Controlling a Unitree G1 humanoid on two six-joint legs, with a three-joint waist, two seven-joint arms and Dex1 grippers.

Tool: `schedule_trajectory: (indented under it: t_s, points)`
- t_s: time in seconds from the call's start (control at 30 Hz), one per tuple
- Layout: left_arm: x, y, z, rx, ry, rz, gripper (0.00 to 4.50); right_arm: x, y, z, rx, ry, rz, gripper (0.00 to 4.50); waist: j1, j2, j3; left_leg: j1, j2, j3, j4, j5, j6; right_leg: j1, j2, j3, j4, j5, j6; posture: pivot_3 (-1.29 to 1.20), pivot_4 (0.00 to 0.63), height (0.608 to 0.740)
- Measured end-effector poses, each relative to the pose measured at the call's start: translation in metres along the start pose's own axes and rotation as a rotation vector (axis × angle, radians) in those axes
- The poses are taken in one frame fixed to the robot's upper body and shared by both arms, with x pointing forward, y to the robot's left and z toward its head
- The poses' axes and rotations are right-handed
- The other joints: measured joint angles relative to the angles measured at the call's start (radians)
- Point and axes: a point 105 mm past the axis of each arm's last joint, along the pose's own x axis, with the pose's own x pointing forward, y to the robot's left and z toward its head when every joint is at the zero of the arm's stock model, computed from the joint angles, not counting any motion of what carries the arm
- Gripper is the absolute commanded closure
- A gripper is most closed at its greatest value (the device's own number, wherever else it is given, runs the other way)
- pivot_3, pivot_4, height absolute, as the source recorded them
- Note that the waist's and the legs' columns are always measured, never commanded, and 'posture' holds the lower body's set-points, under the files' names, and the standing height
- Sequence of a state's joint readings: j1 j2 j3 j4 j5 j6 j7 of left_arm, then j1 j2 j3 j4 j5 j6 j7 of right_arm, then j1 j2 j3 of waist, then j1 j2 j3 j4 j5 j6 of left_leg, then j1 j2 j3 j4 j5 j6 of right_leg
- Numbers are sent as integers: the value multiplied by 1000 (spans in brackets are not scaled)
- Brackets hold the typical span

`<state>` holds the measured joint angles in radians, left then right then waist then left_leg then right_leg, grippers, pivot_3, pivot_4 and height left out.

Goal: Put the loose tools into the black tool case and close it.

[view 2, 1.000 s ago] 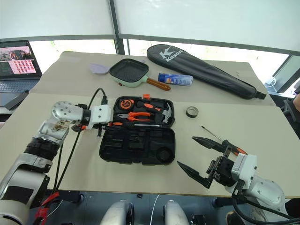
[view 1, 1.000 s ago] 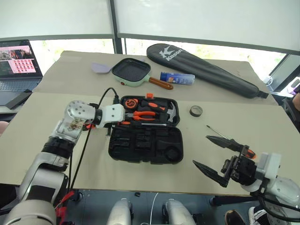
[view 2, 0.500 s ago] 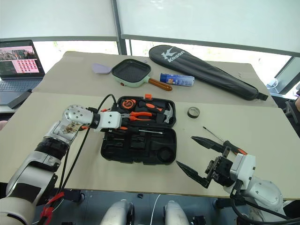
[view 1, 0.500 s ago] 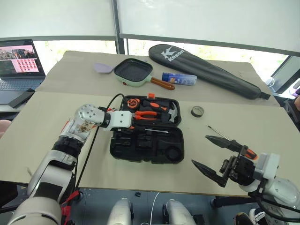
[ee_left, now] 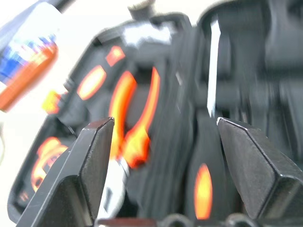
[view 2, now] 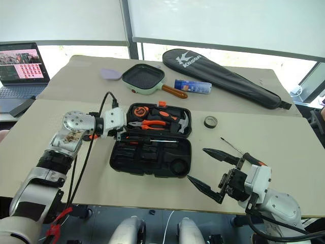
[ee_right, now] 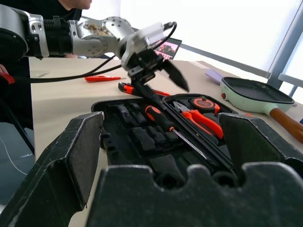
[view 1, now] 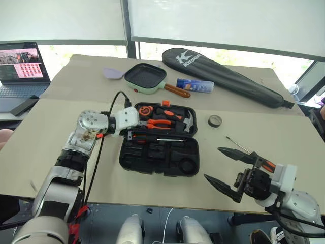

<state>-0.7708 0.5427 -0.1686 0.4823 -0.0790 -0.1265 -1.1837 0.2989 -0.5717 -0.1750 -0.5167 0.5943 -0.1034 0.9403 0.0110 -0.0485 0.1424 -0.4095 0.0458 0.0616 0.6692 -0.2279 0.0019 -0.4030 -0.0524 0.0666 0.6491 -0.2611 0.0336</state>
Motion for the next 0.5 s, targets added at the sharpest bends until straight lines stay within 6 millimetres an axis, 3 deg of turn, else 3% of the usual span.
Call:
schedule_trajectory:
  t_s: [0.1, 0.27, 0.33, 0.5]
  points:
    - [4, -2, -1, -74, -39, 23, 2576, 0, 0, 0, 2, 2, 3, 0, 0, 0, 0, 0, 0, 0, 0, 0, 0, 0, 0, 0, 0, 0, 0, 0, 150, 740]
    - [16, -14, -26, -214, -27, 72, 4435, -1, 0, -2, 9, 2, -2, 0, -1, 0, 0, 0, 0, 0, 0, 0, 0, 0, 0, 0, 0, 0, 0, 0, 150, 740]
    - [15, -18, -39, -242, 13, 84, 4477, -1, 1, -3, 15, 6, -4, 0, -2, 0, 0, 0, 0, 0, 0, 0, 0, 0, 0, 0, 0, 0, 0, 0, 150, 740]
    - [18, -22, -40, -213, 28, 65, 4477, -4, 2, -7, 33, 18, -3, 0, 0, 0, 0, 1, 0, 0, 0, 0, 0, 1, 0, 0, 0, 0, 0, 0, 150, 740]
